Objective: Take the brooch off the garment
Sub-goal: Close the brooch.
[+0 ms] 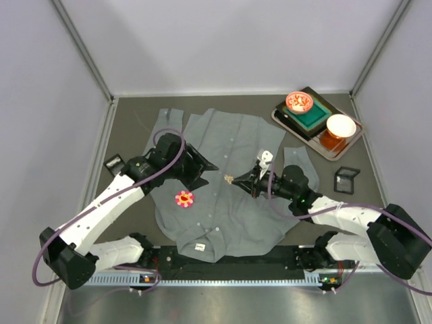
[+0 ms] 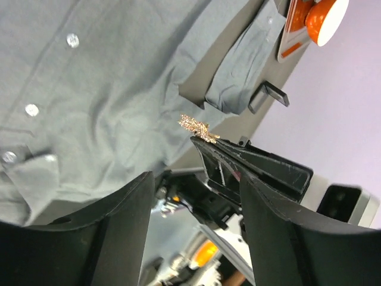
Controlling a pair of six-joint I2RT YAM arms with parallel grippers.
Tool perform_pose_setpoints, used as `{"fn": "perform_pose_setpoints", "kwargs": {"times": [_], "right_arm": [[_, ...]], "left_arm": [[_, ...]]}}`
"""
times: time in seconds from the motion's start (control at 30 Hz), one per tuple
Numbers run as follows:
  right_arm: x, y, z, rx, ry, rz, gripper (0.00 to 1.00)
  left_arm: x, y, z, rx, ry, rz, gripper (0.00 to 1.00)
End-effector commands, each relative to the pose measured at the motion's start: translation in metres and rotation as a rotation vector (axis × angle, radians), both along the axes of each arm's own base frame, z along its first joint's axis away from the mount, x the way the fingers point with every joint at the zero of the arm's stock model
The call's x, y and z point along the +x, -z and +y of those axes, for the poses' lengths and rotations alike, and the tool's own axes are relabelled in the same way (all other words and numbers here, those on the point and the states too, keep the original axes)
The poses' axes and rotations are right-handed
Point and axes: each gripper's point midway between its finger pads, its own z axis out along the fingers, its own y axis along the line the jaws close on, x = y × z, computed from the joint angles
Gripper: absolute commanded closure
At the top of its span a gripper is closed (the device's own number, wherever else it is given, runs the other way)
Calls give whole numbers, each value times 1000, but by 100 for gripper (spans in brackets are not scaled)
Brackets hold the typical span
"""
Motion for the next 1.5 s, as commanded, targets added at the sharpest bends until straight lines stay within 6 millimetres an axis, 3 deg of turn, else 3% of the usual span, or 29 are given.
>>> {"fn": "perform_pose_setpoints", "kwargs": {"times": [0.0,0.13,0.3,0.57,0.77,0.87,0.9,0.97,1.0,1.07,1.1,1.13,1.17,1.23,1.27,1.33,1.37,1.43,1.47], "right_arm": [[-2,-50,9,47,-44,-421,100],[-7,-54,14,25,-38,-525,100],[-14,-56,17,24,-40,-563,100],[-14,-53,18,-3,-30,-586,100],[-13,-49,17,-20,-26,-585,100],[-15,-48,19,-24,-30,-584,100],[-16,-51,21,-23,-31,-585,100],[-16,-46,23,-41,-24,-556,99],[-14,-52,24,-36,-6,-549,92],[-14,-44,23,-40,18,-432,79],[-3,-55,15,-19,106,-377,61],[-3,-49,13,1,147,-227,56],[-4,-34,8,-74,169,-113,51],[-16,-25,1,-82,179,60,46],[-24,-10,-5,-132,177,146,39],[-37,-8,-9,-101,171,310,32],[-36,-2,-18,-103,188,386,31],[-45,-12,-22,7,162,515,26],[-45,-6,-27,42,179,566,21]], "left_arm": [[-10,-15,-20,-217,-94,195,35],[-3,-13,-31,-226,-91,252,35],[3,-9,-31,-209,-137,279,40],[4,3,-35,-200,-141,331,60],[5,5,-31,-192,-169,324,69],[6,6,-35,-208,-155,323,83],[5,9,-36,-210,-149,331,96],[8,6,-39,-228,-135,304,100],[9,9,-38,-221,-126,283,100],[15,6,-39,-224,-92,201,100],[21,2,-36,-209,-85,132,100],[27,-2,-33,-184,-68,71,100],[31,-9,-30,-115,6,-36,100],[37,-10,-23,-25,58,-134,100],[40,-15,-24,14,156,-263,100],[36,-19,-26,19,241,-364,100],[35,-28,-31,-12,312,-520,100],[22,-33,-37,-83,391,-627,100],[12,-24,-35,-93,429,-665,100]]}}
